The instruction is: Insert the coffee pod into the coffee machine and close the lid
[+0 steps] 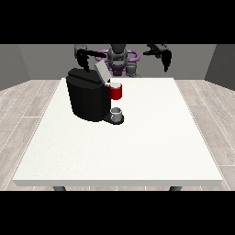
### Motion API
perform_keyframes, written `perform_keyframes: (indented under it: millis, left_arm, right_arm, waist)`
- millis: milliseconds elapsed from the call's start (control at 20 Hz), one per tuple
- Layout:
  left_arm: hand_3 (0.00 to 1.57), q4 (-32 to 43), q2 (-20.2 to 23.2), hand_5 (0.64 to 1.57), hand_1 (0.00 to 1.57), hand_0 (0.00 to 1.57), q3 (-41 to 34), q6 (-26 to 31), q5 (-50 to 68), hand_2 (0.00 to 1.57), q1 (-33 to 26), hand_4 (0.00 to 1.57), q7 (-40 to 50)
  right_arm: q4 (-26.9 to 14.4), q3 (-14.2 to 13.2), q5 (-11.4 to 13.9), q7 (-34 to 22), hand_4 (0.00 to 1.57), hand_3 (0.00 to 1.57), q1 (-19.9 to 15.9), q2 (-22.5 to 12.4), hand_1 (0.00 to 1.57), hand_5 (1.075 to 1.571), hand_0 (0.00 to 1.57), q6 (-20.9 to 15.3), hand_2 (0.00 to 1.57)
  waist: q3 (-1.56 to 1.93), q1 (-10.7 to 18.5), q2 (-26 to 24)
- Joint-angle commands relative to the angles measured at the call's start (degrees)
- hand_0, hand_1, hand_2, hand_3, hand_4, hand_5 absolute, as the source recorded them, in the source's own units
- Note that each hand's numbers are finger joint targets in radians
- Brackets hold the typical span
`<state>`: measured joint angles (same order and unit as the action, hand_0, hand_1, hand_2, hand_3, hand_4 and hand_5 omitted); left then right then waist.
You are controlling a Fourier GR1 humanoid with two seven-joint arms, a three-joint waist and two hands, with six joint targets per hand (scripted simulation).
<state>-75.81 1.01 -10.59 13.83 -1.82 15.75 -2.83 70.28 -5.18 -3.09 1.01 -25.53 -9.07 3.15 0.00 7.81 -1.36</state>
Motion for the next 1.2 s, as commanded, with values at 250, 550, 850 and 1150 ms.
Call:
perform_keyframes:
  millis: [250,550,850,1150]
  left_arm:
    - [0.0,-4.31,3.39,1.571,0.0,0.0,-1.01,0.14,3.78,0.0,-1.29,0.0,1.39]
    - [0.0,-3.38,3.15,1.571,0.0,0.0,0.36,-2.03,2.25,0.0,-3.0,0.0,-1.85]
    - [0.0,-4.33,5.06,1.571,0.0,0.0,0.08,-2.1,2.74,0.0,-0.17,0.0,0.31]
    - [0.0,-1.82,5.29,1.571,0.0,0.0,-0.29,-1.98,2.85,0.0,-2.83,0.0,-3.38]
  right_arm:
    - [-5.4,1.59,3.49,2.02,0.0,0.0,-4.14,0.35,0.0,1.571,0.0,0.21,0.0]
    - [-6.75,0.54,3.01,0.2,0.0,0.0,-9.07,-0.05,0.0,1.571,0.0,0.83,0.0]
    - [-9.98,0.85,4.33,5.39,0.0,0.0,-9.92,0.87,0.0,1.571,0.0,0.77,0.0]
    - [-9.28,2.41,4.89,1.59,0.0,0.0,-11.73,2.24,0.0,1.571,0.0,1.02,0.0]
  waist:
    - [0.0,-1.05,2.67]
    - [-0.01,-1.94,3.39]
    - [0.0,-1.05,5.99]
    - [-0.01,-1.51,4.6]
